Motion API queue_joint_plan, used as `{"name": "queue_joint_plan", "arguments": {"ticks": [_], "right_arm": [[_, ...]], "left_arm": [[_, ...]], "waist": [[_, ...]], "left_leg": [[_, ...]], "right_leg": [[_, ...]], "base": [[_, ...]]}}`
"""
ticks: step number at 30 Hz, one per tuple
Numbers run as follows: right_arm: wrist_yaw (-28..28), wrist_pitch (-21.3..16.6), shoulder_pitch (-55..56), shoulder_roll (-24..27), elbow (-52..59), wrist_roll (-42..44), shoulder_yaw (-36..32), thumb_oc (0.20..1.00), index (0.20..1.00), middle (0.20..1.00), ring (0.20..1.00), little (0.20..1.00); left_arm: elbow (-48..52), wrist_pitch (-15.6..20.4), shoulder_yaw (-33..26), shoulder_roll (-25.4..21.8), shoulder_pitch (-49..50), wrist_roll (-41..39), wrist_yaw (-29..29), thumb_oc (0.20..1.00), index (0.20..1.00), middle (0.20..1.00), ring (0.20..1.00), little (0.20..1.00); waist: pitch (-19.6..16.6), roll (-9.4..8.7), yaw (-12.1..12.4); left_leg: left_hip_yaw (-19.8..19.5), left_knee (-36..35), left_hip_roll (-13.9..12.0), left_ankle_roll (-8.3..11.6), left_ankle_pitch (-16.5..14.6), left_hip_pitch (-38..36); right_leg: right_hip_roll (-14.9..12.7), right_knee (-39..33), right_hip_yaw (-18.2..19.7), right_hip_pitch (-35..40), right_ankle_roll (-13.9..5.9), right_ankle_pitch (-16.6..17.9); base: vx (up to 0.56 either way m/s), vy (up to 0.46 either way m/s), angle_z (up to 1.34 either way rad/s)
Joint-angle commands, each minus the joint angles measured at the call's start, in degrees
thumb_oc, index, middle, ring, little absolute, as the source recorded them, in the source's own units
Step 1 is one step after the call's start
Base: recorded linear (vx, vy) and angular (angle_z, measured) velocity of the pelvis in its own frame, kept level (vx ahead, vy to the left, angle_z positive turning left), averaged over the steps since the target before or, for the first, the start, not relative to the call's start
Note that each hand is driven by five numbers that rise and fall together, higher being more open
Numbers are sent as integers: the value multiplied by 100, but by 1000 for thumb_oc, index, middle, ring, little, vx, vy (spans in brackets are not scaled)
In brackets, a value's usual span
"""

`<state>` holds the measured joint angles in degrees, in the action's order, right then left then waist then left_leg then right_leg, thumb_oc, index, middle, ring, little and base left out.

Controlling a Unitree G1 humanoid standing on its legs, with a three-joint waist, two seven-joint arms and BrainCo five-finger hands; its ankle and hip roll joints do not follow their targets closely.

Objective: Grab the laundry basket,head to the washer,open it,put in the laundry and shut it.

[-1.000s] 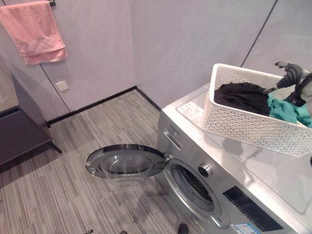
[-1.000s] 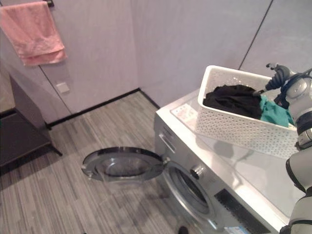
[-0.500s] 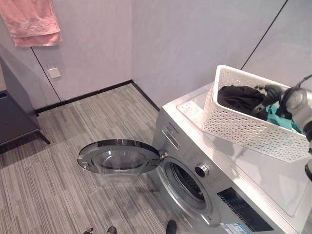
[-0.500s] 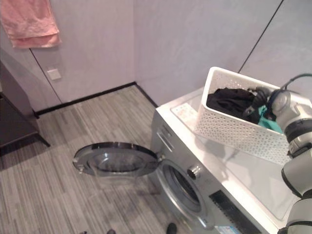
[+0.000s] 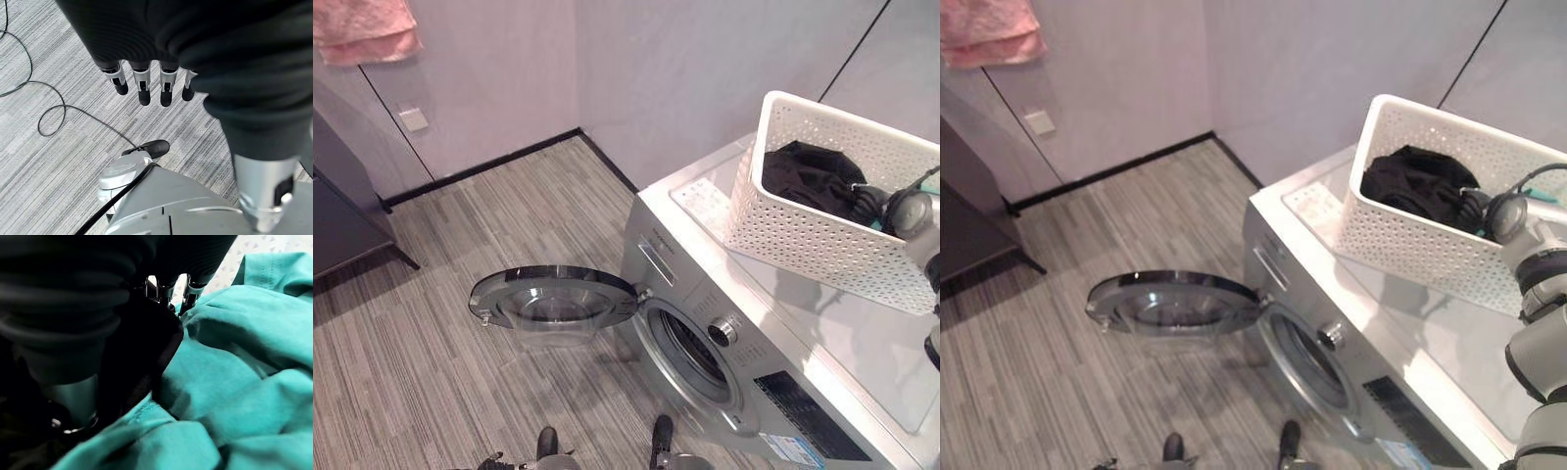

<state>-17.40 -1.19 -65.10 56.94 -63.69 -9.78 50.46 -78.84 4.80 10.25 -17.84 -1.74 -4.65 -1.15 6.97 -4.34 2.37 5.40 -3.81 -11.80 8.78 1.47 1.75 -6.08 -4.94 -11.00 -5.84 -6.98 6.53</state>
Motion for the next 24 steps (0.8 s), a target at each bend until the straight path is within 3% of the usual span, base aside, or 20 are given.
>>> {"name": "queue_joint_plan", "arguments": {"ticks": [1,3,4,5,16,24], "right_arm": [[26,74,-389,-181,-67,103,502,1000,1000,1000,1000,1000],[-3,63,-387,-181,286,144,611,1000,1000,1000,1000,1000],[-41,43,-353,-211,500,232,658,504,504,504,504,504],[-19,52,-361,-199,576,254,673,200,200,200,200,200],[396,38,-587,-257,398,559,249,200,200,200,200,200],[692,-79,-1089,565,908,1667,-229,200,200,200,200,200]], "left_arm": [[-5,28,245,-218,-306,-156,-42,1000,1000,1000,1000,1000],[20,42,262,-218,-328,-163,-69,1000,1000,1000,1000,1000],[57,58,277,-195,-348,-184,-92,1000,1000,1000,1000,1000],[56,66,281,-172,-351,-185,-89,1000,1000,1000,1000,1000],[-139,28,315,-93,-333,-59,-161,1000,1000,1000,1000,1000],[-385,13,314,-103,-205,224,-113,1000,1000,1000,1000,1000]], "waist": [[328,-346,107],[373,-361,97],[403,-366,94],[405,-370,86],[206,-353,-26],[-225,-396,-175]], "left_leg": [[-73,-119,-318,125,357,157],[-61,-119,-326,129,356,186],[-44,-119,-326,127,352,198],[-36,-119,-326,128,349,204],[47,-119,-246,86,206,-23],[101,-119,-174,69,23,-361]], "right_leg": [[-384,390,120,-46,-242,-350],[-388,376,127,-82,-250,-330],[-395,364,153,-114,-251,-309],[-399,350,156,-120,-255,-301],[-436,264,202,95,-262,-326],[-491,267,199,424,-303,-400]], "base": [[-15,3,-5],[-17,3,-6],[-24,8,-5],[-16,10,-7],[11,10,-2],[47,11,1]]}}
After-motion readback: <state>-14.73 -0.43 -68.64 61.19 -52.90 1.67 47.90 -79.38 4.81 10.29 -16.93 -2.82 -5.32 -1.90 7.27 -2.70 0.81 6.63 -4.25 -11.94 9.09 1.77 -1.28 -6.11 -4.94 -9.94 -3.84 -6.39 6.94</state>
